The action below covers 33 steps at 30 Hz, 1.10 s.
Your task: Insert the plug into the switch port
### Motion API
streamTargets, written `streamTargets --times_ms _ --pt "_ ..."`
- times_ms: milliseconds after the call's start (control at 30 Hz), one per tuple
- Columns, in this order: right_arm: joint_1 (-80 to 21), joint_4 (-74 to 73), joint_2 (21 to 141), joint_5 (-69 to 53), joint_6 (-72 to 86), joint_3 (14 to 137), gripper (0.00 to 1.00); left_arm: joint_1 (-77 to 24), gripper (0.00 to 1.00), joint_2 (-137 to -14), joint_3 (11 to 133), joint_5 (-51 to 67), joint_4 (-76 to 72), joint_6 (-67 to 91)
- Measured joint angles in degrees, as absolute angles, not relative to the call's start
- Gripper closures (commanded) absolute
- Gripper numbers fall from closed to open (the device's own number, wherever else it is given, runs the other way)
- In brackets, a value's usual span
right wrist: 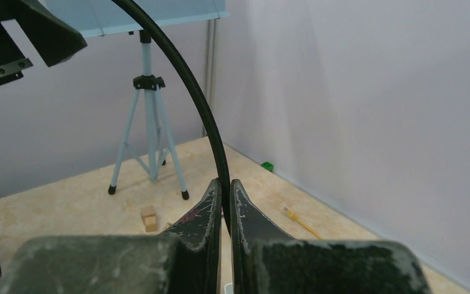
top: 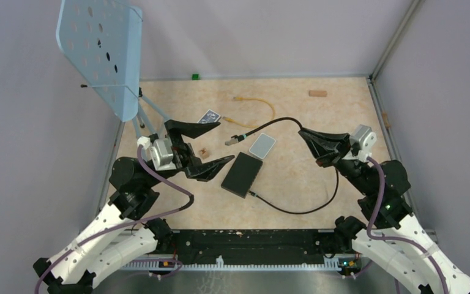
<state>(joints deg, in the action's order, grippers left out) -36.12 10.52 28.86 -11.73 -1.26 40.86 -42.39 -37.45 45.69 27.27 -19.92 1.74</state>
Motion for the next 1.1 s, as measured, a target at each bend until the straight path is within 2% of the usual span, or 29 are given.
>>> streamTargets --times_ms 367,833,1100 --pt "-36.2 11.1 28.9 -10.8 -6.5 38.5 1.0 -42.4 0.18 -40.2 48.1 33.5 -28.8 7.6" --pt "-36.2 11.5 29.9 -10.7 -9.1 37.0 1.0 -42.4 0.29 -40.3 48.2 34.7 -29.5 10.0" --pt "-36.2 11.5 30.2 -10.6 -9.5 36.7 1.0 -42.4 0.58 -40.3 48.6 34.6 -29.5 10.7"
